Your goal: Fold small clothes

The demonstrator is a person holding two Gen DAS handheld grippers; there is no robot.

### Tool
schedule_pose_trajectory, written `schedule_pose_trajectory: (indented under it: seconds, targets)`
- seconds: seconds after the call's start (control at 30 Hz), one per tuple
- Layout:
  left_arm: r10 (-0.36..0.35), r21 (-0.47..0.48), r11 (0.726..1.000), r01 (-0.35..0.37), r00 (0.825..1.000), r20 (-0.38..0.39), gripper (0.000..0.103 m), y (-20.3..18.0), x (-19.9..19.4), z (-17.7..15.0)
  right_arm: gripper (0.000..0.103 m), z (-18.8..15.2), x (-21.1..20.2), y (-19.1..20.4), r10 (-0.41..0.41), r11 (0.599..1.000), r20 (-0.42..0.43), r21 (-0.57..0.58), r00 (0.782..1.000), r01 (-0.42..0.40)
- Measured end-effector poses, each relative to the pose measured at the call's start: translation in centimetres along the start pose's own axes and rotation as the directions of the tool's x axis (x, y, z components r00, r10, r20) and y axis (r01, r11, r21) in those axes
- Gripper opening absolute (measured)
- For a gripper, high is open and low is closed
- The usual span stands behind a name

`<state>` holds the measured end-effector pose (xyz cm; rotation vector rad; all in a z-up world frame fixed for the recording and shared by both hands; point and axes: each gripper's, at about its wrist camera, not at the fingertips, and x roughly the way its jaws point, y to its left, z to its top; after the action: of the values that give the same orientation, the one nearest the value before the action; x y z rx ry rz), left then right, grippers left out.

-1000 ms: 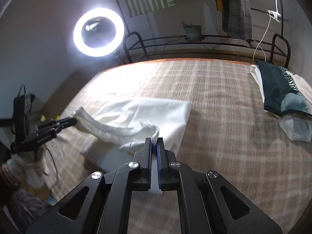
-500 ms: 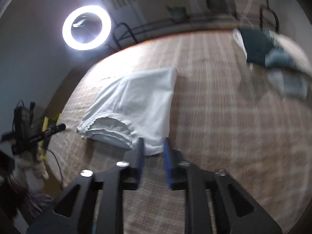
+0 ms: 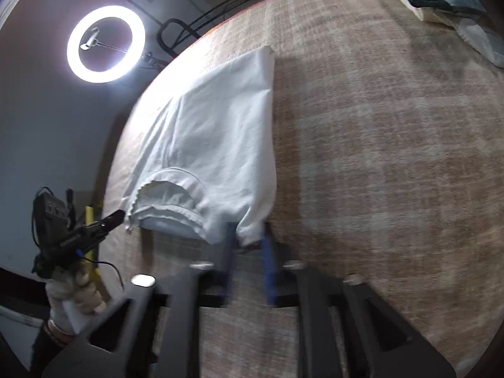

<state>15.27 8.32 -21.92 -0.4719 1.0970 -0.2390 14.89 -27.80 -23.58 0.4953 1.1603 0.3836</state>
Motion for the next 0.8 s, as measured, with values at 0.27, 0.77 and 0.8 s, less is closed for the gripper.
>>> schedule_pose_trajectory:
  seconds: [0.27, 0.77, 0.8]
  targets:
    - [0.043, 0.038, 0.998, -0.044, 0.999, 0.018, 0.003, -0.2, -0.6, -0.2, 0.003, 0.0, -2.9, 1.5, 0.030, 0.998, 0.067, -0.049, 0.997, -0.026]
    - [0.105, 0.143, 0.981, -0.131, 0.979, 0.177, 0.008, -5.7, -1.6, 3.0, 0.005, 3.3, -4.4, 6.5, -0.138, 0.929, 0.211, -0.311, 0.968, 0.201]
    - [0.099, 0.146, 0.981, -0.125, 0.980, 0.175, 0.008, -6.4, -0.9, 3.4, 0.005, 3.9, -4.2, 7.0, -0.131, 0.926, 0.225, -0.319, 0.965, 0.200]
